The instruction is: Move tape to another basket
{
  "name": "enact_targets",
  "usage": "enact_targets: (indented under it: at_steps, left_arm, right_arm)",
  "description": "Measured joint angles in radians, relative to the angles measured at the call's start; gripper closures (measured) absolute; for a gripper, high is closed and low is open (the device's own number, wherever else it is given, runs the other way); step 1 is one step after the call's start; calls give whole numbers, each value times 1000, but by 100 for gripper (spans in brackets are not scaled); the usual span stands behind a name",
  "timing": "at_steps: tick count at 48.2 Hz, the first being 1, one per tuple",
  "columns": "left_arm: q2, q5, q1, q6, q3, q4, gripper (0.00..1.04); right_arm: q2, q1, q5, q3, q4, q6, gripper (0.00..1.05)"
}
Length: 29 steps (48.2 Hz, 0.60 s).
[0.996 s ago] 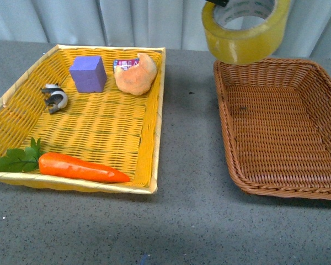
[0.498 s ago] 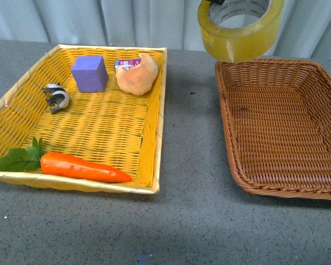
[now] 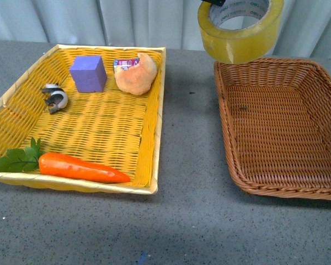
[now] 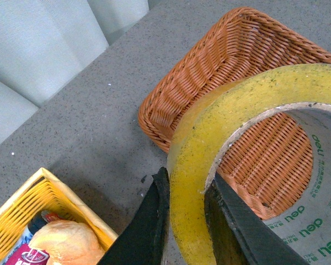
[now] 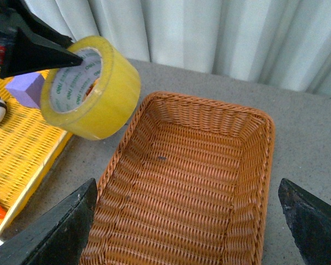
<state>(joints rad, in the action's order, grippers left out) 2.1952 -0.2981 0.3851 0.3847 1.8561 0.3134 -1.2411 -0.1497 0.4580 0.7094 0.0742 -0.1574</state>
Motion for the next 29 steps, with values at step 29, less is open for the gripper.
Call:
enact_targets:
  at_steps: [29]
  left_arm:
    - [0, -1, 2, 0, 0, 0, 89]
  right_arm:
    - [-557, 198, -44, 629, -292, -33, 9]
